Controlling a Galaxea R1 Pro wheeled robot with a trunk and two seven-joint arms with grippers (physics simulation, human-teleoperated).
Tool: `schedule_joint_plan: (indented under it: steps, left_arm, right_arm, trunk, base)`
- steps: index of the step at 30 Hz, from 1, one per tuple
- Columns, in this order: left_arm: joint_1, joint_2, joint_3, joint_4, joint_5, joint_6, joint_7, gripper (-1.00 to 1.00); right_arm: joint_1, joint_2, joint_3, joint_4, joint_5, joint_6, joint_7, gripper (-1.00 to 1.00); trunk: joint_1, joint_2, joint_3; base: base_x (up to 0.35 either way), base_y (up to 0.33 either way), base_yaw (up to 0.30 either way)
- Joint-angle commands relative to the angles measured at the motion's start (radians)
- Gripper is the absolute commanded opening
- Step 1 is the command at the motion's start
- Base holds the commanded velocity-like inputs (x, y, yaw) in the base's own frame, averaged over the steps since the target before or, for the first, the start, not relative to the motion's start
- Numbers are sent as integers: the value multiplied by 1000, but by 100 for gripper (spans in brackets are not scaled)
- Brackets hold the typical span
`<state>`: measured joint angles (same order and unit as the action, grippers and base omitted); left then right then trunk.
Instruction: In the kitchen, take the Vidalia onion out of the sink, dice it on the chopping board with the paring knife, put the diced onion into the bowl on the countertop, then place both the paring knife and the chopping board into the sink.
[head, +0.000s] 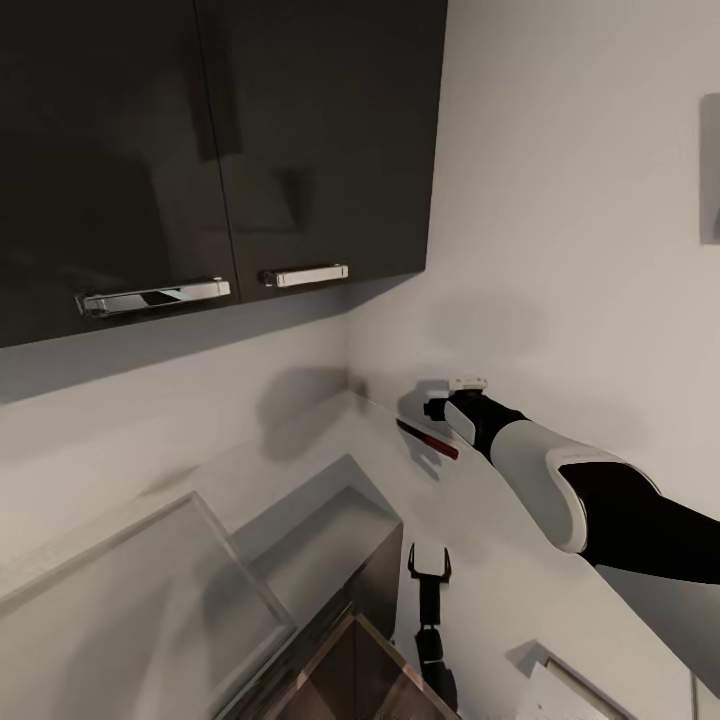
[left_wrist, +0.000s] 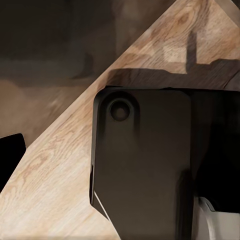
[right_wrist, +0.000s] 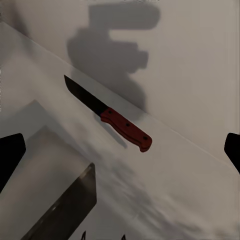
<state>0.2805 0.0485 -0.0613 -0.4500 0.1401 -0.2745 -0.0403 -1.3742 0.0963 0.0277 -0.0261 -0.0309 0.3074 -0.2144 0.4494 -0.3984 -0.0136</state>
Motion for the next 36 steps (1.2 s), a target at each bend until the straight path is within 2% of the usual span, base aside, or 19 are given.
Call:
schedule_joint_plan:
  steps: [1, 4, 6, 9, 14, 18, 28, 36]
  left_arm:
    - [0, 1, -6, -1, 10, -2, -1, 100]
    - [0, 1, -7, -1, 10, -2, -1, 100]
    - [0, 1, -7, -1, 10, -2, -1, 100]
    - [0, 1, -7, 4, 10, -2, -1, 100]
    - [0, 1, -7, 12, 10, -2, -1, 100]
    - [0, 0, -6, 14, 10, -2, -1, 100]
    - [0, 0, -6, 15, 10, -2, -1, 100]
    - [0, -1, -8, 16, 10, -2, -1, 100]
  right_arm:
    - [0, 0, 3, -3, -3, 6, -2, 100]
    - [0, -8, 2, -14, -4, 12, 1, 100]
    - [0, -23, 1, -17, -5, 21, 12, 100]
    - [0, -80, 1, -19, -6, 67, 86, 100]
    - [0, -111, 3, -16, -2, 84, 172, 100]
    - [0, -117, 4, -8, -2, 84, 198, 100]
    - [0, -119, 3, -6, -4, 84, 205, 100]
    - [0, -118, 5, 0, -4, 82, 204, 100]
  trunk:
    - [1, -2, -1]
    - [1, -2, -1]
    - [1, -2, -1]
    - [1, -2, -1]
    - [1, -2, -1]
    - [1, -2, -1]
    - [1, -2, -2]
    - [1, -2, -12]
  base:
    - [0, 0, 0]
    - [0, 0, 0]
    - [0, 0, 0]
    - [0, 0, 0]
    - [0, 0, 0]
    - [0, 0, 0]
    - [0, 0, 0]
    - [0, 0, 0]
